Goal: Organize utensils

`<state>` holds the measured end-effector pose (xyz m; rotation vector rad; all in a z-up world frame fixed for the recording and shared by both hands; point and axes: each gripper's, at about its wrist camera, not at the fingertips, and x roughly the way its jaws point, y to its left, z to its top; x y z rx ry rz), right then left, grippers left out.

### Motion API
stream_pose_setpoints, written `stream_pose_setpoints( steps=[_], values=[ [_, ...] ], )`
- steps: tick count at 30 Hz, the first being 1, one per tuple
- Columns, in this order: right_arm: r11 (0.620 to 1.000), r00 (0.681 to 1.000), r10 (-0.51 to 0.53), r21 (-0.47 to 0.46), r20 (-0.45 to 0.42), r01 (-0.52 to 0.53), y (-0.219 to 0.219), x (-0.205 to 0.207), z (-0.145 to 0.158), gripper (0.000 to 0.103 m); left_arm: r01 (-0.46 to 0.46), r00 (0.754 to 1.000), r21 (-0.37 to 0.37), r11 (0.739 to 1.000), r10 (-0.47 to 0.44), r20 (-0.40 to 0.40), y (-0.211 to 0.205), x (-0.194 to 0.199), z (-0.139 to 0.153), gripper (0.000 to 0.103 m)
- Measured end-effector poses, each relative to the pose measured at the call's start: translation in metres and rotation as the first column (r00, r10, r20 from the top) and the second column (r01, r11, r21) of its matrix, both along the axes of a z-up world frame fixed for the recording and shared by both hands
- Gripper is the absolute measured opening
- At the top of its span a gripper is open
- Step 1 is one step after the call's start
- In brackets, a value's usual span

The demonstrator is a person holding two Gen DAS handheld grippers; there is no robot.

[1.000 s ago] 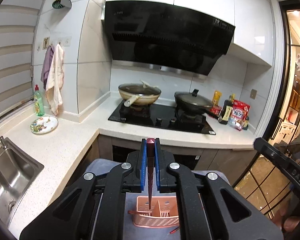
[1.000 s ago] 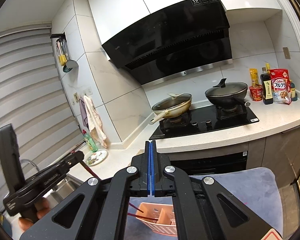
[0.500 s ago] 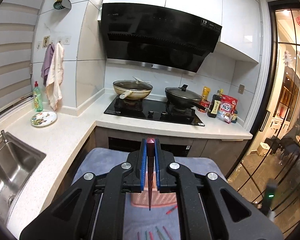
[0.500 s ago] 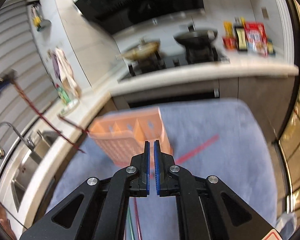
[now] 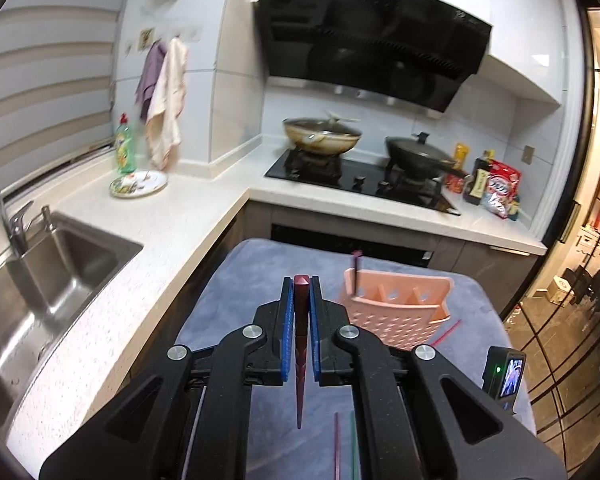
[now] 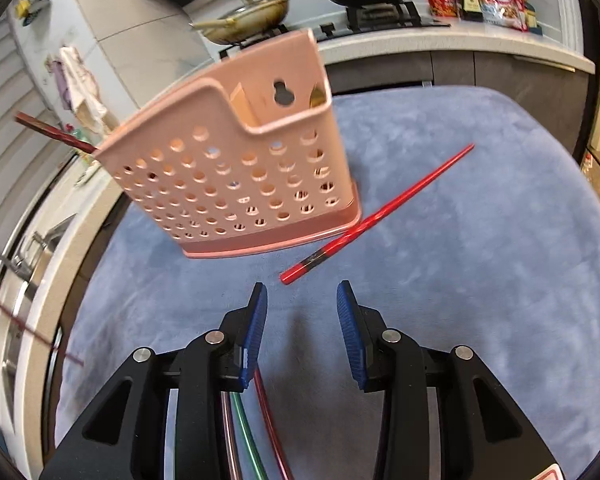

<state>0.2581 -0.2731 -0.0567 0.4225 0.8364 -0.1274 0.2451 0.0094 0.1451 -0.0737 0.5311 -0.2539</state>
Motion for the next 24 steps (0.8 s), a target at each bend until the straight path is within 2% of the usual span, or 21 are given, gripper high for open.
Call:
stream_pose_setpoints(
  steps=[9,17,24],
  values=[
    [0.989,0.988,-0.149,0.017,-0.037,0.149,0.005,0.031,-0.026,0.036,-0.060,0.998,0.031,0.998,0.061,-0.022,0.019,0.022,-0.033,0.007],
    [0.977,0.976,-0.209,-0.051,-0.066,0.206,0.011,0.047,-0.032,0.034,-0.101,0.995,0.051,0.994,0.102,-0.017,0.028,0.044,-0.049,0.008],
    [0.981,0.977,-0.189,-0.059,-0.103,0.183,-0.002,0.034,-0.031,0.012,-0.123,0.992,0.036,0.992,0.124,-0.035,0.038,0.052,-0.049,0.008]
  ],
)
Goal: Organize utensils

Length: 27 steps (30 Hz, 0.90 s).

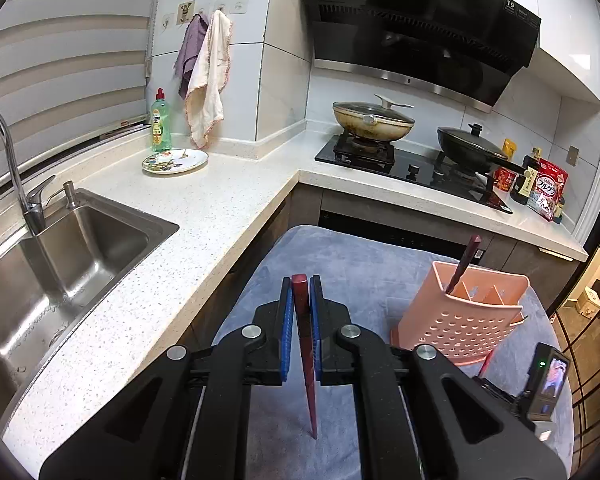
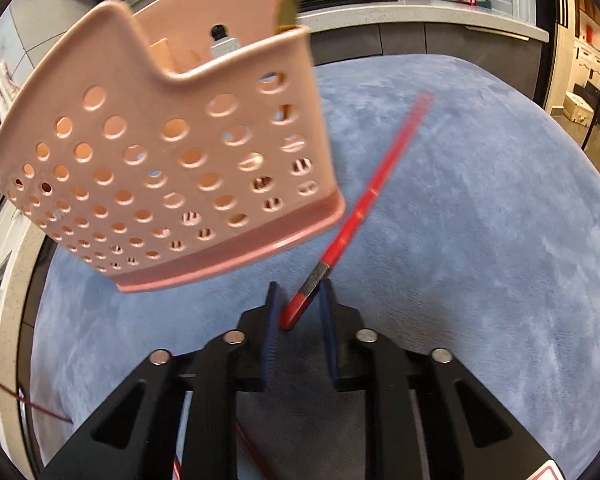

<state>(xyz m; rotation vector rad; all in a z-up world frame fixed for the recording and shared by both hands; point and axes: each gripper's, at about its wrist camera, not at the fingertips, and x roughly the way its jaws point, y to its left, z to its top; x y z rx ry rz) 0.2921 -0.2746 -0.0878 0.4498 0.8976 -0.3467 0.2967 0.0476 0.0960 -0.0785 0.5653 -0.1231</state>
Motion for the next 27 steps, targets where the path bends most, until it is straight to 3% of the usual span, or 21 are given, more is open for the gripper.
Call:
stream_pose_setpoints(
  steps=[4,14,21,27],
  values=[
    [0.999,1.000,0.012,0.033,-0.008,-0.012,-0.017,-0.022,0.000,0.007,-0.003,1.000,0.000,1.000,0.003,-0.003,0.002,-0.004,0.000,0.008],
    [0.997,0.998,0.053,0.063,-0.013,-0.052,-0.051,-0.098,0.011,0.007,0.009,1.000,-0.007,1.000,-0.009,-0.009,-0.005,-0.024,0.006,0.007],
    [0.996,0.995,0.085,0.029,0.060,-0.087,-0.066,-0.151,0.061,0.007,0.023,1.000,-0.019,1.000,-0.023,-0.004,-0.017,-0.041,0.017,0.007],
    [0.996,0.984,0.089,-0.006,0.153,-0.089,-0.077,-0.171,0.109,0.007,0.040,0.999,-0.020,0.999,-0.039,0.021,-0.032,-0.053,0.034,0.007]
  ],
)
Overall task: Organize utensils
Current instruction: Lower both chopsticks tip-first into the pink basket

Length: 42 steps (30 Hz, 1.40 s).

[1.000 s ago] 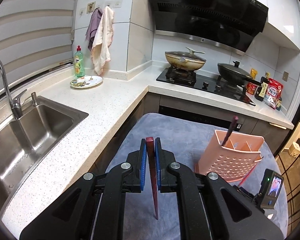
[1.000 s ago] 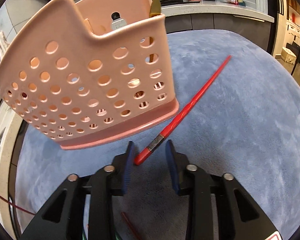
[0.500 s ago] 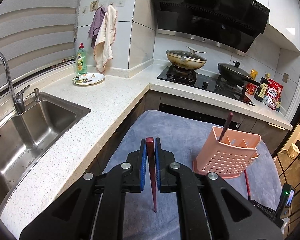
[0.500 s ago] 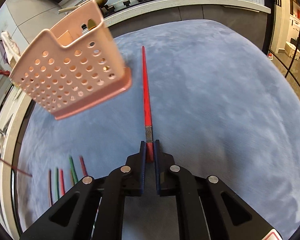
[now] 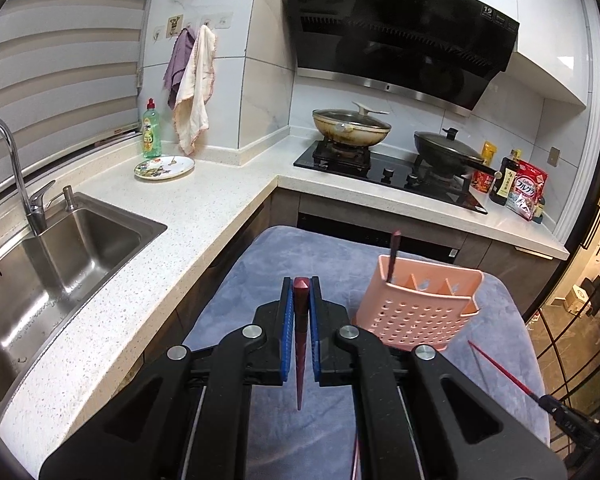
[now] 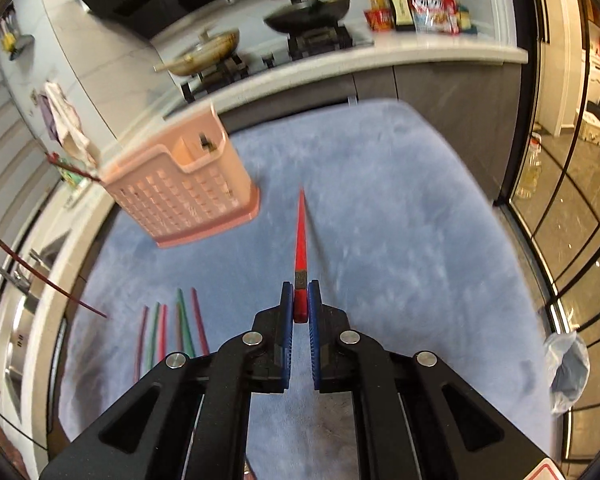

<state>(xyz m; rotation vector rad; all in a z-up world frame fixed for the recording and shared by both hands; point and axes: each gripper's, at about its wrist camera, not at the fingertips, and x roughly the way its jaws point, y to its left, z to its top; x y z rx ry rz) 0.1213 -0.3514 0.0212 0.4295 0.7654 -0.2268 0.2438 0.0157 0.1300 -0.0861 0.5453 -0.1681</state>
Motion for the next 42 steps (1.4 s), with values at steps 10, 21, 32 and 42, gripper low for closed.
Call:
stream_pose_setpoints(
  steps=[10,21,32,42],
  values=[
    [0.997,0.982,0.024,-0.074,0.189,-0.010,-0.015,0.015,0.084,0.007,0.083,0.995,-0.039,0.996,-0.081,0.049,-0.037,0.005,0.043,0.007],
    [0.992,0.921,0.098,-0.114,0.378,-0.059,-0.009,0.070,0.178,0.007,0.155,0.980,-0.080,0.985,-0.144,0.136,-0.078,0.041,0.096,0.007],
    [0.987,0.848,0.155,-0.106,0.506,-0.117,0.022,0.128,0.234,0.007,0.162,0.972,-0.046,0.986,-0.151,0.181,-0.108,0.081,0.112,0.007],
    [0.989,0.889,0.147,-0.033,0.434,-0.147,0.025,0.173,0.179,0.007,0.158,0.983,-0.031,0.987,-0.154,0.103,-0.117,0.110,0.065,0.007]
  ],
)
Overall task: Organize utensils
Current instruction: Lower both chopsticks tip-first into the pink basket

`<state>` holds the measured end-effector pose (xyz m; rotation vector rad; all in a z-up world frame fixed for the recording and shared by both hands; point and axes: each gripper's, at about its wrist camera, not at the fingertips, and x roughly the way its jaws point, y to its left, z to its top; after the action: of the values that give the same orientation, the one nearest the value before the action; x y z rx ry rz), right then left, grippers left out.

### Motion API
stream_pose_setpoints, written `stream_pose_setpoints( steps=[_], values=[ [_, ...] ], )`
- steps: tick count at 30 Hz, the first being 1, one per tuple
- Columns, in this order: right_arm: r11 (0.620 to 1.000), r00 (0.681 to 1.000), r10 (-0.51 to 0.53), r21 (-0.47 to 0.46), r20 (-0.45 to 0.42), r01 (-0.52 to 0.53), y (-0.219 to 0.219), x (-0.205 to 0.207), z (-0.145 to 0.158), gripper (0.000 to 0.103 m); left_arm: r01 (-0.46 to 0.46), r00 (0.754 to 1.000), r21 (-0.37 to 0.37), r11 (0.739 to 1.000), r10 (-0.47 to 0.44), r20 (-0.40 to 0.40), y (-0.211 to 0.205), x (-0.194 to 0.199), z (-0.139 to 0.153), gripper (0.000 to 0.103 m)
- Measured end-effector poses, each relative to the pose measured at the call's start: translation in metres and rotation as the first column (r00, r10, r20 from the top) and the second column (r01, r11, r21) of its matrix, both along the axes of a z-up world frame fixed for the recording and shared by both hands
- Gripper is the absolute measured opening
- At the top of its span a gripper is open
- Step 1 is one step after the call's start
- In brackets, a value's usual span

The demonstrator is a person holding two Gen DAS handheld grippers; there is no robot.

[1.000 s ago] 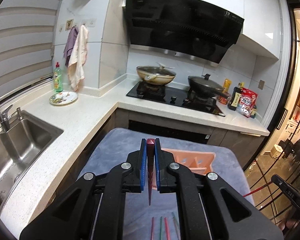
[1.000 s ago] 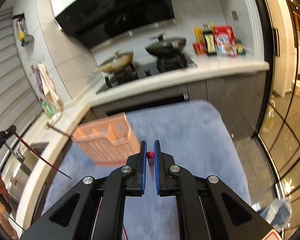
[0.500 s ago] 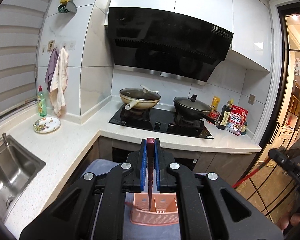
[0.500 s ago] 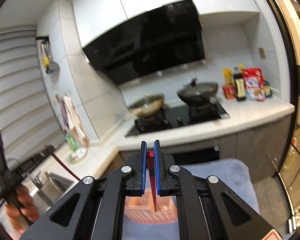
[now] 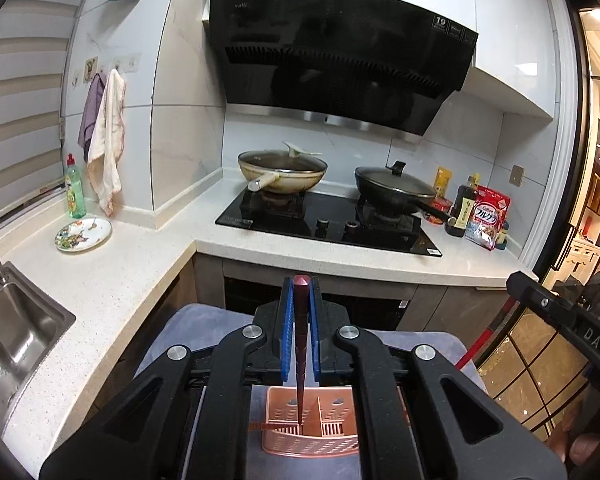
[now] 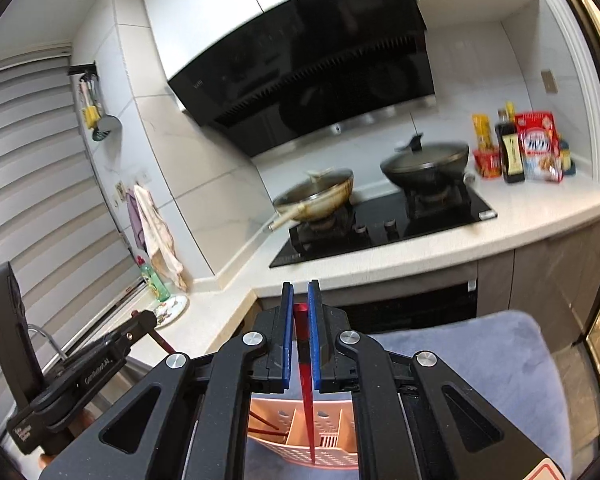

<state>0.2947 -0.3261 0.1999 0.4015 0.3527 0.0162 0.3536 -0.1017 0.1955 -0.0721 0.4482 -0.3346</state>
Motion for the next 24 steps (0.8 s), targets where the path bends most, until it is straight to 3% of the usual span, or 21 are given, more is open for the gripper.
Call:
stream_pose_setpoints(
  steps=[13,17,21,23,24],
  values=[
    [0.999,0.998,0.004,-0.047,0.059,-0.001,0.005,0.016,0.026,0.007,0.013,0.999,0.005,1.000,-0.013,-0.029,-0.003,0.014,-0.016,0.007],
    [0.999,1.000,0.003,-0.038,0.020,-0.002,0.003,0.022,0.006,0.007,0.014,0.999,0.003,1.000,-0.014,-0.051,-0.003,0.016,-0.025,0.007],
    [1.000,0.998,0.014,-0.026,-0.065,-0.016,0.004,0.025,-0.034,0.007,0.023,0.996,0.003,1.000,-0.023,-0.091,-0.001,0.017,-0.036,0.008],
    [1.000,0.995,0.016,-0.021,-0.094,-0.018,0.004,0.026,-0.048,0.008,0.011,0.994,-0.005,1.000,-0.011,-0.108,0.002,0.017,-0.042,0.012],
    [1.000,0.994,0.011,-0.020,-0.104,-0.013,0.003,0.023,-0.053,0.010,0.006,0.994,-0.008,1.000,-0.007,-0.110,0.004,0.016,-0.043,0.020]
  ],
)
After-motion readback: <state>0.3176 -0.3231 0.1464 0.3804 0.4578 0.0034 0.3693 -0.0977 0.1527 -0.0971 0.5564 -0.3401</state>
